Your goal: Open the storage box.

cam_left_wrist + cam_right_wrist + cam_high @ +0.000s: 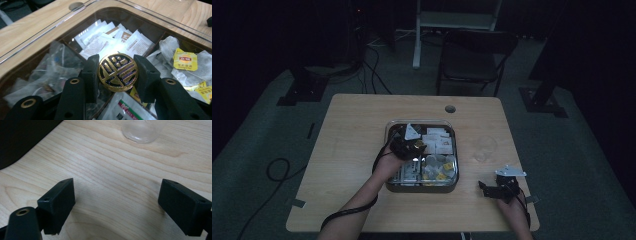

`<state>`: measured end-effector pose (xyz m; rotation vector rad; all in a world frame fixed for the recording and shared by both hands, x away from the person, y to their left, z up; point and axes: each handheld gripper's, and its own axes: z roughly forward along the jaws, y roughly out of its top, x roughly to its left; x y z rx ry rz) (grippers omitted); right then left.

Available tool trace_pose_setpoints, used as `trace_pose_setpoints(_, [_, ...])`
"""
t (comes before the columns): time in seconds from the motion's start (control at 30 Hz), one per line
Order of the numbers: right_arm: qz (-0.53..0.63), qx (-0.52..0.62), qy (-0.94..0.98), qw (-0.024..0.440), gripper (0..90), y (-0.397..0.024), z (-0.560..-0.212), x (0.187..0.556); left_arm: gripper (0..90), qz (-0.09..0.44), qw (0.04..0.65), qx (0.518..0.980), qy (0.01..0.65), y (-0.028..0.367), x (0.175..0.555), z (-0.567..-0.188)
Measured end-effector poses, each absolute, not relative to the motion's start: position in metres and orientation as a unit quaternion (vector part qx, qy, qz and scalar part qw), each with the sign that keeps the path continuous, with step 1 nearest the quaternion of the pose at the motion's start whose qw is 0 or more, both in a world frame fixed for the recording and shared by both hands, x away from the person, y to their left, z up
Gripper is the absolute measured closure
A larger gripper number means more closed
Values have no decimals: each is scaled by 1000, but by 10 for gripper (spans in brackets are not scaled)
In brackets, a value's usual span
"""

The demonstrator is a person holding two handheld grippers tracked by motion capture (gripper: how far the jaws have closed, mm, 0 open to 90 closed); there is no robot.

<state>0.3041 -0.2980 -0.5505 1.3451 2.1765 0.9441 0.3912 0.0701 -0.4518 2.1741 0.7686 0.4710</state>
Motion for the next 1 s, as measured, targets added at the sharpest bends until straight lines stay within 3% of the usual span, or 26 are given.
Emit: trace_pose_setpoints(1.0, [339, 484, 780, 207, 136, -298, -551, 304, 597, 234, 383, 809, 379, 163, 383, -432])
